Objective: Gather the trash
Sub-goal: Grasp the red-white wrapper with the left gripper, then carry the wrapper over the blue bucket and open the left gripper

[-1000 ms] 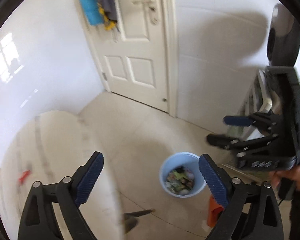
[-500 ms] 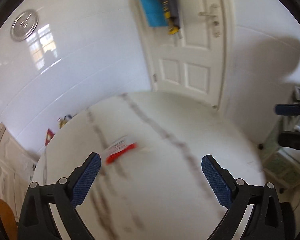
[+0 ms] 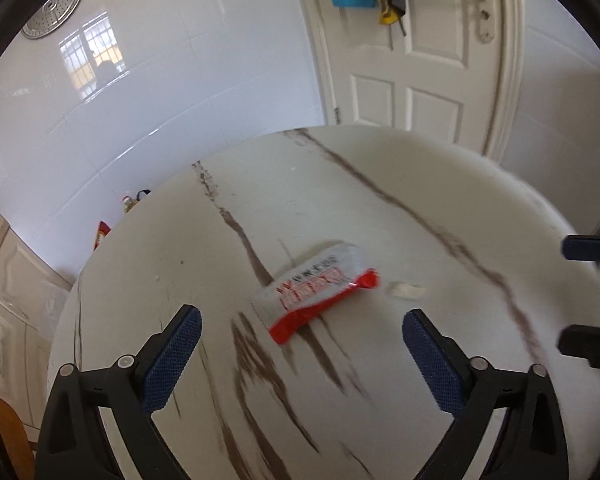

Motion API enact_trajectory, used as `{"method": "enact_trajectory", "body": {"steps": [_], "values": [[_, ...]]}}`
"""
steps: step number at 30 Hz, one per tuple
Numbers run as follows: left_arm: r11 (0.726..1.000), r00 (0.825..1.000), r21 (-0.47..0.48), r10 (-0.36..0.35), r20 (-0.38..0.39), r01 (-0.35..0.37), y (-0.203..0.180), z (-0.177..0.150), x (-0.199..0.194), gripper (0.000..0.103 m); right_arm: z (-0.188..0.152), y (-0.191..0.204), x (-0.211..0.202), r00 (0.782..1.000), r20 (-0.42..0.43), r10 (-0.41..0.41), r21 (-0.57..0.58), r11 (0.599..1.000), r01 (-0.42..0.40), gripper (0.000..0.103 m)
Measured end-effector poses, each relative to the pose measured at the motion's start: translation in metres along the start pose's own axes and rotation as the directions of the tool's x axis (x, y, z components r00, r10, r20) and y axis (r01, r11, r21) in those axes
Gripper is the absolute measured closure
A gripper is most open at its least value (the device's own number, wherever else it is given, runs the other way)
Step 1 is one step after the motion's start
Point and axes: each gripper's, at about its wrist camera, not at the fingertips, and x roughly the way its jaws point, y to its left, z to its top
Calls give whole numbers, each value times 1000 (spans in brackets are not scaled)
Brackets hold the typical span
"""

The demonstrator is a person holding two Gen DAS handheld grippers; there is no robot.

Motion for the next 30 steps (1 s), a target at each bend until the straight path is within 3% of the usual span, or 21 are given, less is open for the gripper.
{"method": "enact_trajectory", "body": {"steps": [7,10,11,15,22,26,30], "values": [[999,999,-18,-51,5,52,10,14,33,22,5,-9,10,1000,-6,15,1,1000,-15,26],[990,991,-47,-132,15,132,14,18,42,54,4,-13,7,1000,-2,19,11,1000,-18,26],[986,987,-58,-157,22,158,15,17,44,69,3,-14,6,1000,1,20,16,1000,-20,26],[982,985,-77,-173,14,174,17,17,47,89,1,-20,1,1000,10,18,30,999,-18,26],[987,990,-81,-140,-13,138,9,11,21,97,-11,-25,-15,999,22,30,52,998,-32,26],[991,991,-58,-118,59,121,-11,8,-33,97,-22,-33,-37,999,50,19,73,997,-22,26],[988,977,9,-155,148,155,-63,13,-95,97,-39,-54,-70,995,95,-18,111,994,8,26]]}}
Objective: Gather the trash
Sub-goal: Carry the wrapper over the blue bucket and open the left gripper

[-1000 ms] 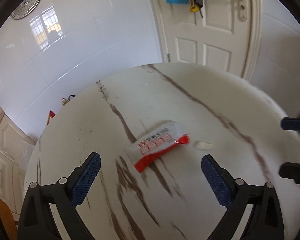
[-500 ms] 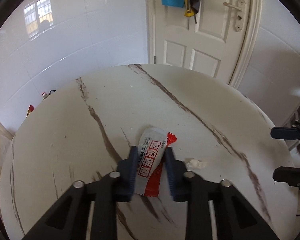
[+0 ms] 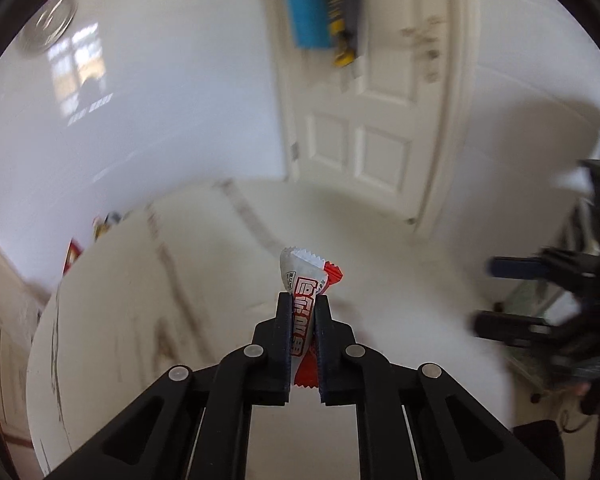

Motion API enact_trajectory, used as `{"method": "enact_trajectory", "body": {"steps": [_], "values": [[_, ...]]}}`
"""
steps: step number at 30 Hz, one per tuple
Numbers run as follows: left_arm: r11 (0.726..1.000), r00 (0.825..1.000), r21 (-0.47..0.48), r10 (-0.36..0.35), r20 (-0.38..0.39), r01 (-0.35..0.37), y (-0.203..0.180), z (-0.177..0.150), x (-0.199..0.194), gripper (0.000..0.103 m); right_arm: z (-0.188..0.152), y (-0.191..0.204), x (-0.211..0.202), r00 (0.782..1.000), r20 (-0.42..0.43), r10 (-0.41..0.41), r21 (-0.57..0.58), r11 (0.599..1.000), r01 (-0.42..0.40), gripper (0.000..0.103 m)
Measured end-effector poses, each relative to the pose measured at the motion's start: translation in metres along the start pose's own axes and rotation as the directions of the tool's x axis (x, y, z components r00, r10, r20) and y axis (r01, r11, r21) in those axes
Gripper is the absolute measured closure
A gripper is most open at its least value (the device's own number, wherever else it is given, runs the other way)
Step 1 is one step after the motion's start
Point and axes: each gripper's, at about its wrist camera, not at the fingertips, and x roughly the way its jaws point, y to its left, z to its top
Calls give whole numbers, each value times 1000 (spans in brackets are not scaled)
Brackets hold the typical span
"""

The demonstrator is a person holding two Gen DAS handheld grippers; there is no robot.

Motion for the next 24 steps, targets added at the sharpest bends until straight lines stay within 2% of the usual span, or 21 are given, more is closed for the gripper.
{"method": "enact_trajectory", "body": {"steps": [2,5,7,9,11,14,19,23,24], "values": [[999,999,34,-25,34,24,-36,7,-19,97,-9,-15,-20,1000,24,-15,24,1000,15,26],[992,993,75,-102,54,98,-94,15,-35,97,-26,-49,-51,995,56,-81,68,995,77,26],[985,990,122,-128,67,119,-135,17,-36,97,-41,-75,-66,990,58,-132,100,987,126,24],[977,987,158,-153,48,144,-173,15,-23,97,-60,-101,-72,982,39,-186,125,976,180,22],[968,980,157,-199,3,196,-201,12,2,97,-84,-133,-68,980,2,-201,173,965,198,22],[960,974,172,-212,-75,222,-240,0,55,97,-123,-182,-47,974,-74,-215,247,942,227,22],[956,949,147,-217,-231,254,-267,-25,160,97,-192,-263,9,955,-224,-196,346,900,266,25],[958,907,114,-205,-367,262,-277,-55,252,97,-244,-326,63,931,-324,-171,414,859,302,28],[960,895,107,-198,-400,260,-277,-62,276,97,-256,-342,77,920,-351,-173,424,847,321,32]]}}
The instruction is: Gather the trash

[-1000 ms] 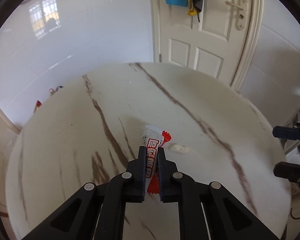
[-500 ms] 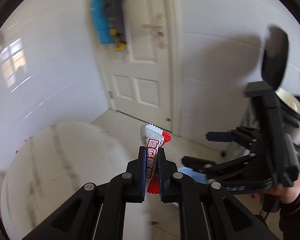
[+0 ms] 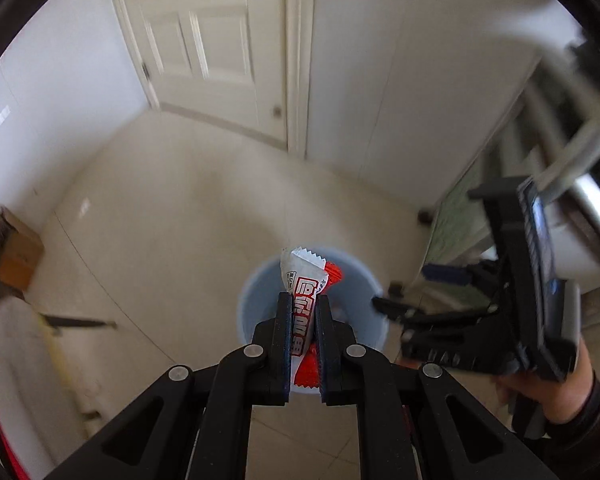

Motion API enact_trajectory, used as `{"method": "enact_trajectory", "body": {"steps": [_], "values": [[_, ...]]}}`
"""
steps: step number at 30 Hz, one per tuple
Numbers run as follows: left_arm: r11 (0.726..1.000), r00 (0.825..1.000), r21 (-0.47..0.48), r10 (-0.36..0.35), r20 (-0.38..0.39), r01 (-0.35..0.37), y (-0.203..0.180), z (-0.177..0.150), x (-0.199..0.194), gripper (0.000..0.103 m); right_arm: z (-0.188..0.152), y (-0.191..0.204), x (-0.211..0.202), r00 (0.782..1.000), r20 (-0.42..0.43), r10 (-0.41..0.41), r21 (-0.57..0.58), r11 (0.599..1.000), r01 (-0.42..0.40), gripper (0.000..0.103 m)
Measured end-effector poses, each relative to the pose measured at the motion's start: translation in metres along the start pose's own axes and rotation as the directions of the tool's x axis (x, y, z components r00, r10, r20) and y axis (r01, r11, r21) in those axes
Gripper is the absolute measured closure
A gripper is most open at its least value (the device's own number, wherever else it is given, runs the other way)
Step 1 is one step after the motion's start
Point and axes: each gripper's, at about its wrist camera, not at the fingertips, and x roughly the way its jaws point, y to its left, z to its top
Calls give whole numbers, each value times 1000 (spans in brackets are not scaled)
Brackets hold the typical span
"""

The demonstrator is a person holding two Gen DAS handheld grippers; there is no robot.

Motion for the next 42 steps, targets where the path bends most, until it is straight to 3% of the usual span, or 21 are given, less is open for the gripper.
{"method": "enact_trajectory", "body": {"steps": [4,10,13,14,21,25,26,28,29,30,34,37,38,42], "values": [[999,993,-33,1,-120,-5,16,2,77,97,1,-37,62,996,-80,-47,45,998,50,38],[1000,979,-28,-2,-205,-4,24,6,157,96,-4,-70,129,974,-206,-98,37,993,108,50],[998,972,-55,-37,-233,25,27,2,181,96,-9,-80,150,956,-270,-114,39,991,129,73],[998,971,-54,-32,-238,19,23,1,187,96,-10,-83,154,956,-276,-99,44,992,115,86],[997,963,-77,-33,-267,13,31,-11,211,91,-11,-79,157,958,-270,-93,24,994,103,89],[997,967,-78,-9,-253,-12,17,-9,208,87,-11,-80,157,960,-268,-84,30,995,95,89],[996,968,-84,-9,-251,-12,10,-9,204,80,-12,-80,156,960,-268,-85,28,995,96,89],[996,966,-84,15,-259,-38,3,-9,203,52,-11,-79,155,959,-271,-83,32,995,95,89],[995,964,-86,33,-263,-57,3,-9,201,31,-12,-79,154,959,-273,-79,37,995,93,89],[993,966,-89,47,-255,-72,-1,-8,193,26,-12,-80,155,958,-275,-77,40,995,92,89],[992,970,-84,73,-232,-95,-17,-5,155,26,-13,-78,151,959,-269,-94,18,995,102,88],[991,976,-81,91,-200,-109,-22,-5,123,25,-8,-67,132,963,-214,-163,-41,987,158,88],[991,978,-80,92,-186,-108,-25,-6,113,25,-6,-63,125,963,-202,-178,-49,984,171,84],[991,989,-73,104,-102,-112,-34,-15,52,22,-1,-45,65,987,-87,-132,4,991,133,84]]}}
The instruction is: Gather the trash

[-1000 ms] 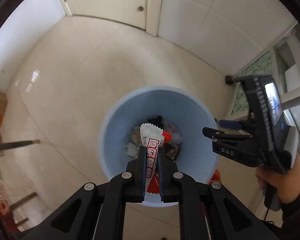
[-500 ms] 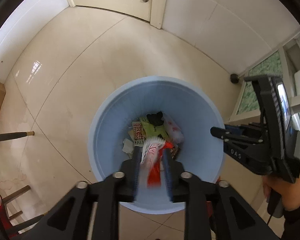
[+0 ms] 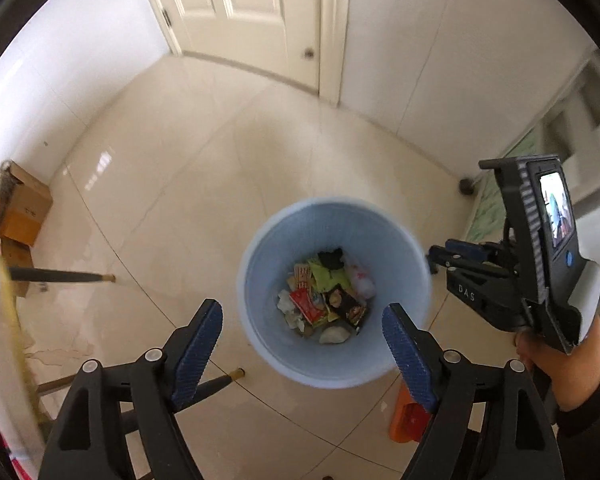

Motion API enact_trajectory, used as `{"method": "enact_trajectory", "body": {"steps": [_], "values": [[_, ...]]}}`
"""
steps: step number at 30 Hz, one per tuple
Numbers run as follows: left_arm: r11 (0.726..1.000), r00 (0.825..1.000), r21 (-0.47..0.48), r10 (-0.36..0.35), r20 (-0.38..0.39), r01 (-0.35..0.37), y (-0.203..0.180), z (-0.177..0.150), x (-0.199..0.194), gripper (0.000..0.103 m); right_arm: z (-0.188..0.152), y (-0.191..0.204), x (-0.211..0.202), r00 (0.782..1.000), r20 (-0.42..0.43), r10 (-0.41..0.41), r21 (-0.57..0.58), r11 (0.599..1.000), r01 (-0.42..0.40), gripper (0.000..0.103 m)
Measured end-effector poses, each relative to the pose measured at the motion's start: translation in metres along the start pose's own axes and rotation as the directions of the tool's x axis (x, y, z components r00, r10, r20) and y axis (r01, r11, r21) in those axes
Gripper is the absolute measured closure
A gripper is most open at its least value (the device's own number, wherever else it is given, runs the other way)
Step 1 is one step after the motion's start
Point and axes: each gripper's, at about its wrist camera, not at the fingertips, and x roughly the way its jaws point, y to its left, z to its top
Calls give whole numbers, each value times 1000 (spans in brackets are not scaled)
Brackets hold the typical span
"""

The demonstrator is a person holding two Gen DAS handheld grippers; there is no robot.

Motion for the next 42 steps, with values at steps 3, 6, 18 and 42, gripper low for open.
{"method": "enact_trajectory", "body": {"steps": [3,6,18,42], "values": [[1000,997,12,-9,76,8,-4,-21,-53,20,-10,16,-62,995,102,14,-31,999,-11,78],[1000,986,28,7,170,-11,-7,-46,-110,14,-31,30,-126,981,189,42,-31,999,-37,72],[1000,856,-27,13,517,1,8,-209,-327,1,-148,132,-368,880,467,86,-181,984,0,30],[969,549,-236,234,802,-68,23,-514,-557,1,-302,292,-590,593,738,321,-387,922,-17,0]]}}
